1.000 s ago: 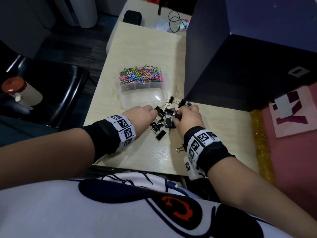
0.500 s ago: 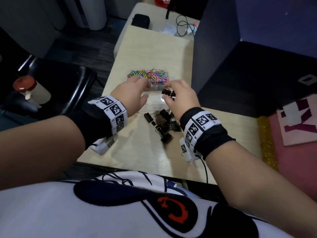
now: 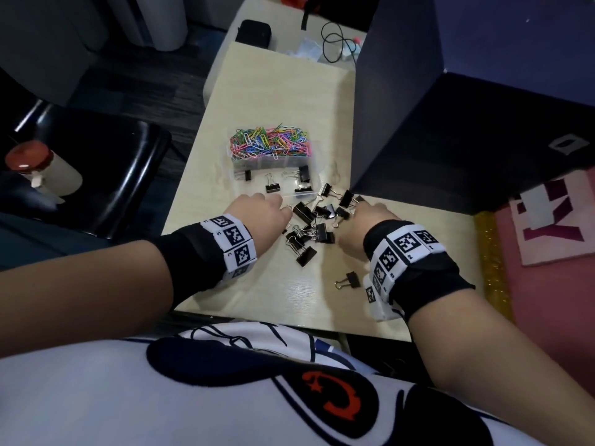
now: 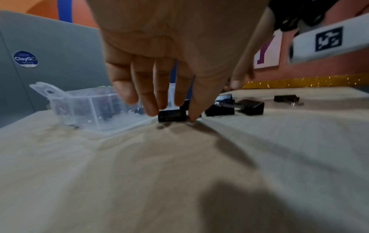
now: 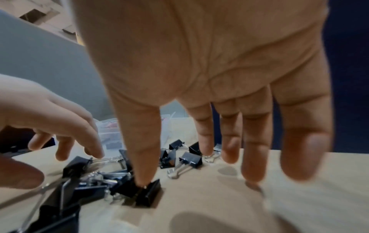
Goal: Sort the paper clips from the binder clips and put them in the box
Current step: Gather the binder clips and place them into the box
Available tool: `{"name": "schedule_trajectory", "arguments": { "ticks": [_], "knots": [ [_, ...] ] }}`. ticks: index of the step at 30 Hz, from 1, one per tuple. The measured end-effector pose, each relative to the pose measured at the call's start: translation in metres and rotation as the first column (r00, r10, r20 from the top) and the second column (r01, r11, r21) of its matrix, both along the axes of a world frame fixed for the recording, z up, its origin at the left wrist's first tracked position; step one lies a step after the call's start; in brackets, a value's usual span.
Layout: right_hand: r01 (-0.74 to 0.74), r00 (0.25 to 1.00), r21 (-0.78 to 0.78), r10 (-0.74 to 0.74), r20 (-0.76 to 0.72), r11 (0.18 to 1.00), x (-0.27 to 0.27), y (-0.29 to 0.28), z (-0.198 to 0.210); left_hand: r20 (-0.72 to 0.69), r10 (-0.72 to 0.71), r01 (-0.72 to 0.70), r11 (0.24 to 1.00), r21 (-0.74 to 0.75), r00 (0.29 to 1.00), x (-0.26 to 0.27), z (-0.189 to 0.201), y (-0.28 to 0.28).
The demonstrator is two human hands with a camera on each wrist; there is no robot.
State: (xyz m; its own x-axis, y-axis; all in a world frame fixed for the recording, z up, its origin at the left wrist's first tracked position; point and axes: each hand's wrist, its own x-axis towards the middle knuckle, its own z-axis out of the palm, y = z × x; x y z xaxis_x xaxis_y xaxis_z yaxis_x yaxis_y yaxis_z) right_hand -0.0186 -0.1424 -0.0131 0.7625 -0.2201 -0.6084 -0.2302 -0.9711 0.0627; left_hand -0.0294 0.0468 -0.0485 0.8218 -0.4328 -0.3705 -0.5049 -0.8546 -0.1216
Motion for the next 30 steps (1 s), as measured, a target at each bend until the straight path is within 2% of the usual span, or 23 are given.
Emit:
{"name": "schedule_trajectory", "arguments": {
  "ticks": [3,6,16,21,23,26,28,30],
  "knots": [
    [-0.048,0.986,-0.118,0.028,-0.164,0.992,-0.010,-0.001,-0.002,-0.053,-0.003,0.003,1.000,0.012,0.999,0.002,-0.001,0.000],
    [-0.091,0.980,-0.109,0.070,-0.184,0.990,-0.020,0.001,-0.017,-0.085,0.000,0.000,1.000,0.000,0.996,0.004,-0.003,0.001],
    [-0.098,0.994,0.128,0.092,0.054,0.987,-0.012,0.013,-0.031,-0.001,-0.035,0.035,0.999,-0.001,0.999,-0.003,-0.002,0.002],
    [-0.054,0.971,0.214,0.002,0.239,0.975,-0.003,0.018,-0.016,0.028,0.009,-0.002,0.973,-0.231,1.000,0.000,0.010,0.012],
    [-0.066,0.923,0.305,-0.058,0.381,0.950,0.002,0.023,-0.004,0.059,0.073,-0.049,0.943,-0.328,0.996,0.005,0.014,0.019],
    [-0.150,0.813,0.445,-0.146,0.564,0.883,0.009,0.035,0.010,0.114,0.264,-0.175,0.851,-0.496,0.958,0.018,0.020,0.032],
    [-0.172,0.812,0.447,-0.130,0.568,0.878,0.010,0.038,0.010,0.118,0.362,-0.245,0.802,-0.545,0.924,0.027,0.022,0.039],
    [-0.197,0.887,0.348,0.015,0.462,0.917,0.007,0.037,0.002,0.149,0.332,-0.210,0.824,-0.525,0.931,0.030,0.022,0.042]
  ]
}}
